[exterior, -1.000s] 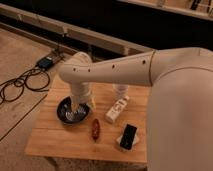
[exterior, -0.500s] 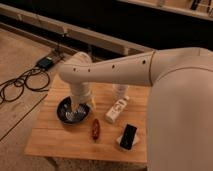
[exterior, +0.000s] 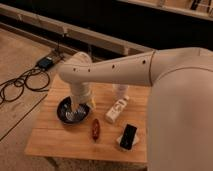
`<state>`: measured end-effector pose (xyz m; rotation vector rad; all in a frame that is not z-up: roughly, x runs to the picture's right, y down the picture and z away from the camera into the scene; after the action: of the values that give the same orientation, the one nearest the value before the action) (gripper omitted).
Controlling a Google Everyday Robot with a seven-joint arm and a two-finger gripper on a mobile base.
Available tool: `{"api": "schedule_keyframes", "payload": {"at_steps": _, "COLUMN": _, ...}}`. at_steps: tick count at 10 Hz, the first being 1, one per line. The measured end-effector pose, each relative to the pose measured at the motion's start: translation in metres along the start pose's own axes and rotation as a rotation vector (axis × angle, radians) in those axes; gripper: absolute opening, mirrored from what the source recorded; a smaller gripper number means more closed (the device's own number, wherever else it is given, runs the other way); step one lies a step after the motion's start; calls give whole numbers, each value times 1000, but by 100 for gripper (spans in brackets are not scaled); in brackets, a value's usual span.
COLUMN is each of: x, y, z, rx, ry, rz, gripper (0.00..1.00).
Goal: Place the pepper in the ceramic bowl
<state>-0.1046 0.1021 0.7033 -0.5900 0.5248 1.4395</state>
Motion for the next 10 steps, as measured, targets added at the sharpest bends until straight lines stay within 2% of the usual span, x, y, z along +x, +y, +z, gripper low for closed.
{"api": "schedule_keyframes", "payload": {"at_steps": 2, "x": 0, "y": -2, "z": 2, "rx": 0, "ry": 4, "rz": 2, "gripper": 65}}
{"api": "schedule_keyframes", "payload": {"at_steps": 4, "x": 2, "y": -14, "z": 15, "rx": -15, "ry": 17, "rz": 7, "gripper": 65}}
{"api": "schedule_keyframes", "payload": {"at_steps": 7, "x": 17, "y": -28, "z": 36, "rx": -45, "ry": 51, "rz": -39, "gripper": 65}}
{"api": "schedule_keyframes", "payload": {"at_steps": 10, "x": 33, "y": -35, "z": 54, "rx": -55, "ry": 79, "rz": -75, "gripper": 65}}
